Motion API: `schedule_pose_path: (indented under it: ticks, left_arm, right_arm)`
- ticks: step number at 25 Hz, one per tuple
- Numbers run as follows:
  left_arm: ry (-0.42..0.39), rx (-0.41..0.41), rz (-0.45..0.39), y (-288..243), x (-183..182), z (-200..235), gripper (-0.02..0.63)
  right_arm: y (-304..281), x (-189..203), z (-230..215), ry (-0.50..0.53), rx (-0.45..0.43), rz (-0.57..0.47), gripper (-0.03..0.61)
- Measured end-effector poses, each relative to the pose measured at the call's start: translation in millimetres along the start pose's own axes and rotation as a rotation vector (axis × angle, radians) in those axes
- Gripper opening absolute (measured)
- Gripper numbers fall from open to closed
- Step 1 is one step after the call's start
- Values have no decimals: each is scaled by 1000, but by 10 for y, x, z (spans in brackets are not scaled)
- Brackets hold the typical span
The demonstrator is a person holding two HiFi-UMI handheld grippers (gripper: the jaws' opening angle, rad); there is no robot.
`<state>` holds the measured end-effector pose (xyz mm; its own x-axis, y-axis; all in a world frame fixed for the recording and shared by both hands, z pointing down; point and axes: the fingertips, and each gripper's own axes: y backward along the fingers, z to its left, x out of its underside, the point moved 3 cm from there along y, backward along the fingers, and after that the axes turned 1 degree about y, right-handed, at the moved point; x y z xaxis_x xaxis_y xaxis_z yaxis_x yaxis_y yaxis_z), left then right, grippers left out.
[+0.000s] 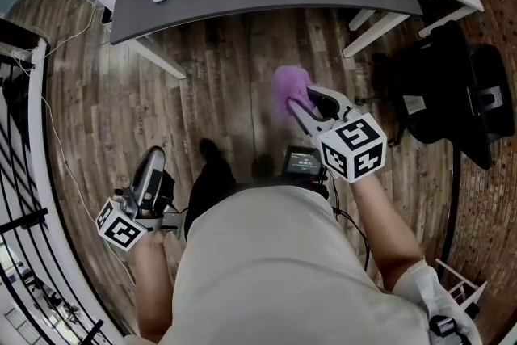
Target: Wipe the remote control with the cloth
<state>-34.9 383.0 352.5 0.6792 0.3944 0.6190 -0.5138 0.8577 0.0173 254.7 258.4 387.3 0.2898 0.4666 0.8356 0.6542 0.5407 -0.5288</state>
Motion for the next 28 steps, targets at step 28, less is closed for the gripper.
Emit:
schedule_pose_path:
  ticks: [28]
  left_arm:
    - [139, 450, 130, 311, -151, -678, 31]
  right_arm:
    - [456, -821, 1062, -254, -69, -283, 126]
